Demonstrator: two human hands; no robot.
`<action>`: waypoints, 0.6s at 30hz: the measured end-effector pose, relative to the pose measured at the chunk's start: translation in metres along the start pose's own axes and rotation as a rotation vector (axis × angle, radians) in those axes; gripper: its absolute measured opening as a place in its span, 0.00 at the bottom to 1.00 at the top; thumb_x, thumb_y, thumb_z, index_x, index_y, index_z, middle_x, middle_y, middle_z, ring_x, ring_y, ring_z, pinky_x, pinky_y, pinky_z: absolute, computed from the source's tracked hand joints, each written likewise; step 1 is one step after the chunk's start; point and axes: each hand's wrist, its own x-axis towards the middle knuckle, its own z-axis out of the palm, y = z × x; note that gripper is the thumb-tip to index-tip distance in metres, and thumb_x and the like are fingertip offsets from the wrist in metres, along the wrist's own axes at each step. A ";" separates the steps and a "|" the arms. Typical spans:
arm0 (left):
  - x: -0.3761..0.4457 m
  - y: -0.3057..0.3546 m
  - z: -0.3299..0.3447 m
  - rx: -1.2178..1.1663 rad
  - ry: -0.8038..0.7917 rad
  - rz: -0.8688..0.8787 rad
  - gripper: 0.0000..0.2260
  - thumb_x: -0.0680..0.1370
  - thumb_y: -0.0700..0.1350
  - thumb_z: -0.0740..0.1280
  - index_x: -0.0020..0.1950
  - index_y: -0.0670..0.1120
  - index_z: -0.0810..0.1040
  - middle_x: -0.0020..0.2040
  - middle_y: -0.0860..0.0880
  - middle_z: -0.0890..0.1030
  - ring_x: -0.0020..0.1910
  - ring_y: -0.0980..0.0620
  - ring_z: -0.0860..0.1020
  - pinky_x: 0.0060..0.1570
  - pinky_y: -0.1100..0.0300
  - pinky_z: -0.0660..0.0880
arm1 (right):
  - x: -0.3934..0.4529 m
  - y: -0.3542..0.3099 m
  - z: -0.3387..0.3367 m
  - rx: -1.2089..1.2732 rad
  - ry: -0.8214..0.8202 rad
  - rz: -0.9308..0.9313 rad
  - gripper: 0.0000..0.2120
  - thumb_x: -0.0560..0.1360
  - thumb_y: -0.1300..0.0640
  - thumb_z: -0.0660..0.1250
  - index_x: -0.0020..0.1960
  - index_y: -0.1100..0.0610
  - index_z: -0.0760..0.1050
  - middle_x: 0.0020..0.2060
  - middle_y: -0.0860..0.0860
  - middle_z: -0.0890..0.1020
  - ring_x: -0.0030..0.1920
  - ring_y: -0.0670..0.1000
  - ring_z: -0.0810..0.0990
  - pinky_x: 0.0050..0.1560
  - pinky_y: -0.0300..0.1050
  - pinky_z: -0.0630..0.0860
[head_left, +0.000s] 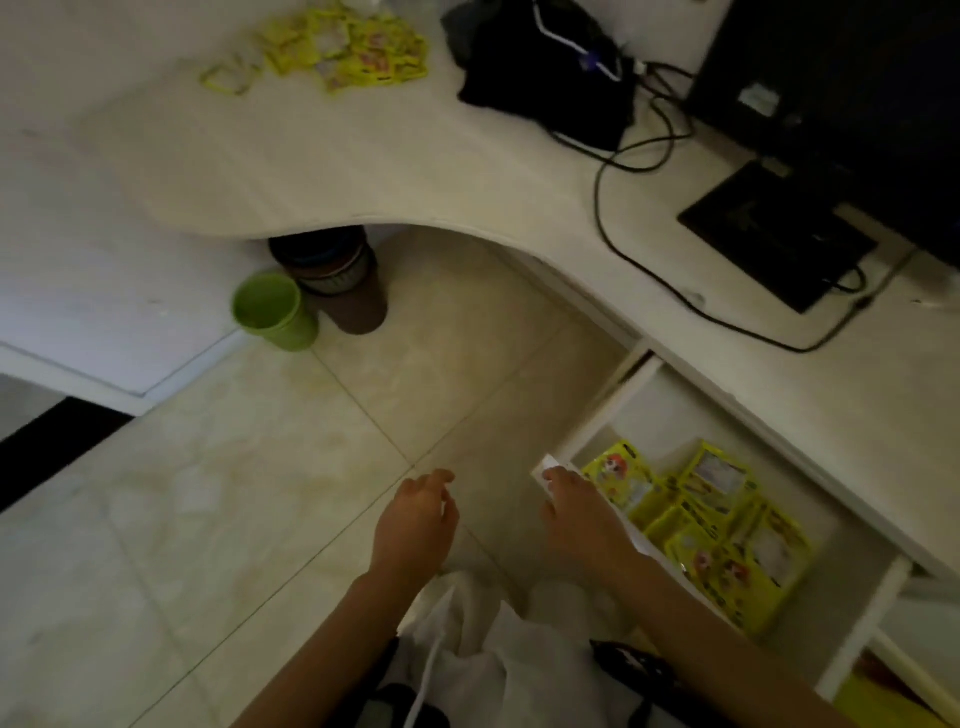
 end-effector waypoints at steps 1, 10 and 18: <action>0.001 -0.013 -0.008 -0.001 0.011 -0.021 0.15 0.80 0.47 0.60 0.66 0.52 0.72 0.54 0.52 0.79 0.52 0.55 0.77 0.48 0.64 0.74 | 0.006 -0.013 0.002 -0.009 -0.007 -0.011 0.18 0.78 0.55 0.56 0.67 0.56 0.65 0.61 0.55 0.75 0.60 0.55 0.75 0.58 0.51 0.74; 0.029 -0.131 -0.079 -0.014 0.089 -0.136 0.14 0.79 0.45 0.62 0.64 0.50 0.74 0.52 0.51 0.81 0.54 0.53 0.76 0.47 0.62 0.74 | 0.070 -0.144 0.022 -0.058 -0.019 -0.103 0.17 0.79 0.57 0.55 0.67 0.59 0.65 0.60 0.57 0.75 0.59 0.56 0.74 0.59 0.50 0.73; 0.090 -0.188 -0.132 -0.024 0.160 -0.189 0.14 0.79 0.45 0.62 0.64 0.50 0.73 0.52 0.51 0.81 0.55 0.52 0.75 0.46 0.60 0.75 | 0.129 -0.225 0.014 -0.048 0.002 -0.201 0.17 0.79 0.57 0.55 0.66 0.59 0.66 0.60 0.56 0.76 0.59 0.55 0.75 0.57 0.48 0.74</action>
